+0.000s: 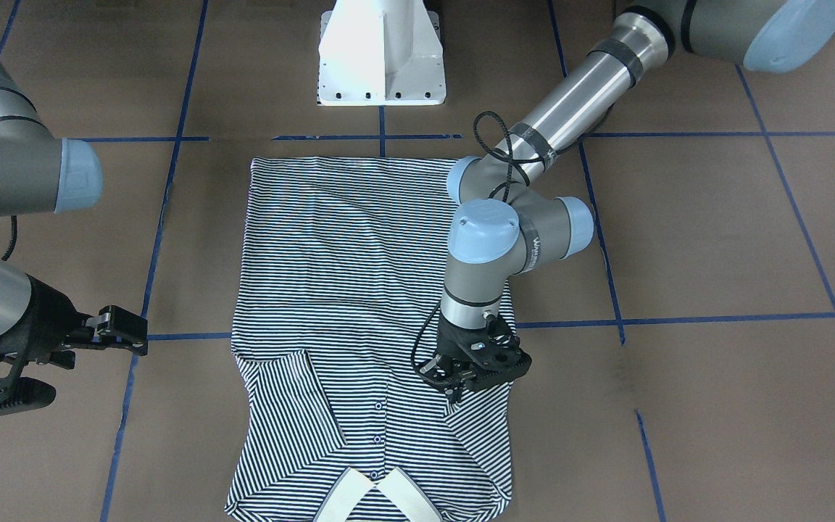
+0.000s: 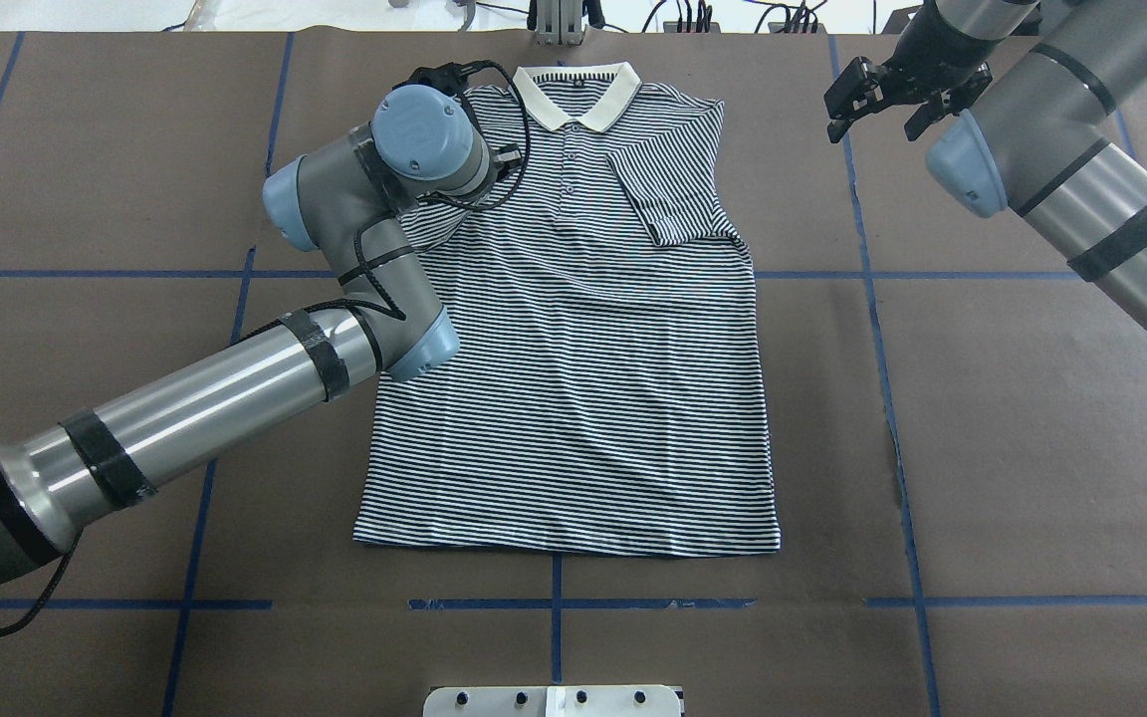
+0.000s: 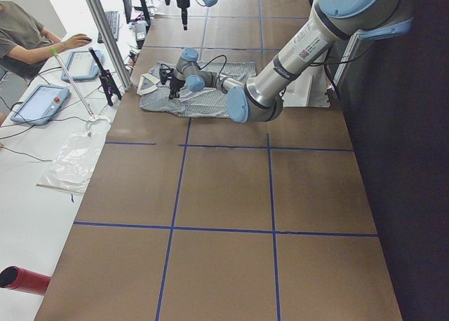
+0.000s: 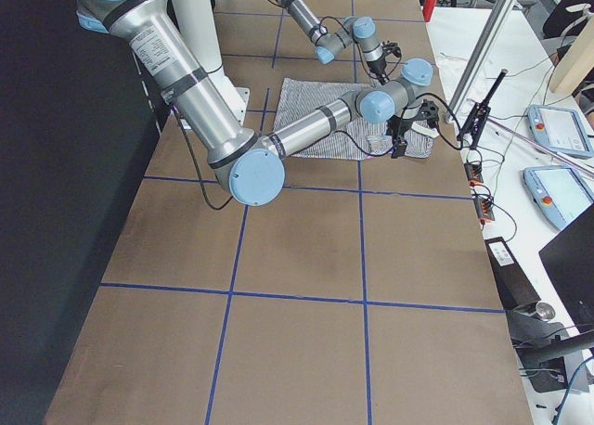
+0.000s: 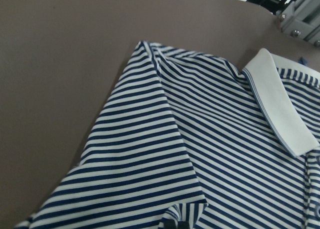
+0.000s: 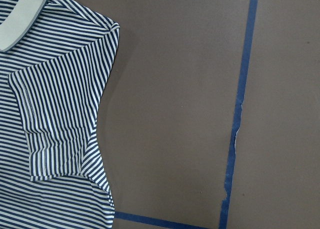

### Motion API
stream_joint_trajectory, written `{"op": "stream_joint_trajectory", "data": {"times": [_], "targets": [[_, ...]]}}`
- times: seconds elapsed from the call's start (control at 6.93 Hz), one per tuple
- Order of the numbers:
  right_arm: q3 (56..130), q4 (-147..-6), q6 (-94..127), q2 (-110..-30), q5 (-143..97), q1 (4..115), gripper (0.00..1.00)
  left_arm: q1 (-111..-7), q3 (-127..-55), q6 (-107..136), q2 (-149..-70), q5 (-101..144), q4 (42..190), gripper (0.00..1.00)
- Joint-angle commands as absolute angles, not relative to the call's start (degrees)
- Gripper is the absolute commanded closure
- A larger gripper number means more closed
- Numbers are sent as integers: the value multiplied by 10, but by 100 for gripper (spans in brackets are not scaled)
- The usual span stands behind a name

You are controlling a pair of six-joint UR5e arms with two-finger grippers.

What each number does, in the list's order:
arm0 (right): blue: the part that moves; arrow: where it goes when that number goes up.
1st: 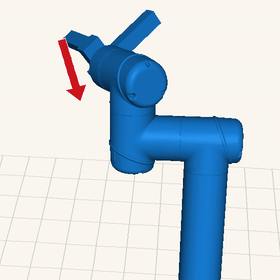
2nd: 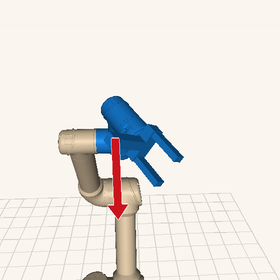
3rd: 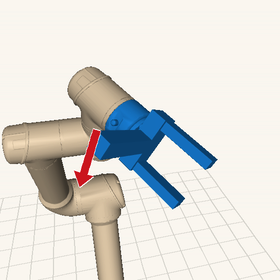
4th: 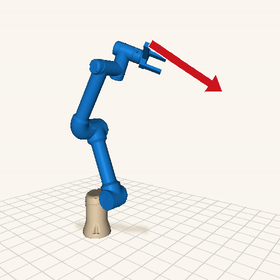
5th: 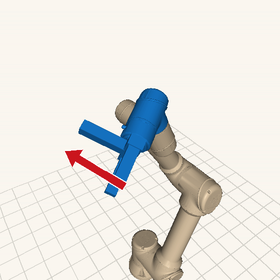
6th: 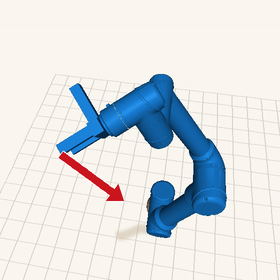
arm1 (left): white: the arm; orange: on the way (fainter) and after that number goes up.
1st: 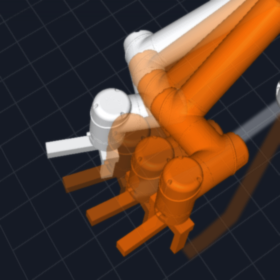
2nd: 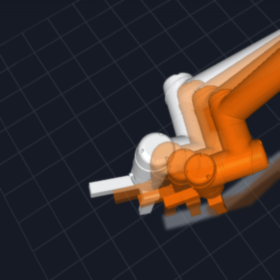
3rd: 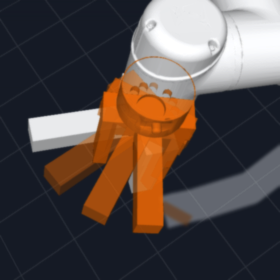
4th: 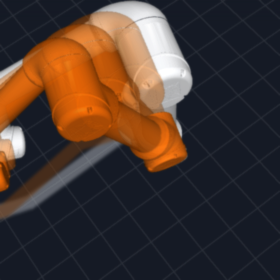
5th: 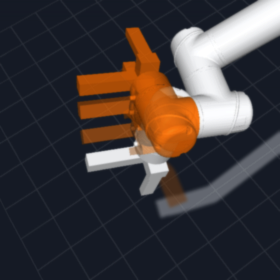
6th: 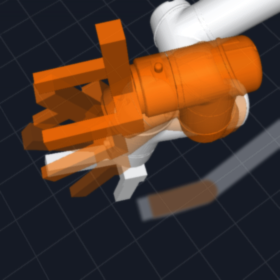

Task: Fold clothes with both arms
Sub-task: 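Grasp the sleeve nearest the left gripper and fold it inward onto the shirt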

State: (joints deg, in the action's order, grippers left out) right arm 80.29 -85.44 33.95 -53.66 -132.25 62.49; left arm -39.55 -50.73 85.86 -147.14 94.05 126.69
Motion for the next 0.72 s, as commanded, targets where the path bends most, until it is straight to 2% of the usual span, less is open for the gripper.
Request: {"op": "stream_joint_trajectory", "data": {"times": [0.0, 0.29, 0.43, 0.58], "targets": [[803, -854, 341, -537, -1323, 625, 0, -393, -494, 877, -1489, 928, 1270, 100], [802, -854, 339, -537, -1322, 625, 0, -395, -494, 879, -1492, 928, 1289, 100], [802, -854, 339, -537, -1322, 625, 0, -398, -493, 877, -1492, 929, 1289, 55], [802, -854, 339, -537, -1322, 625, 0, -403, -492, 873, -1492, 931, 1303, 1]]}}
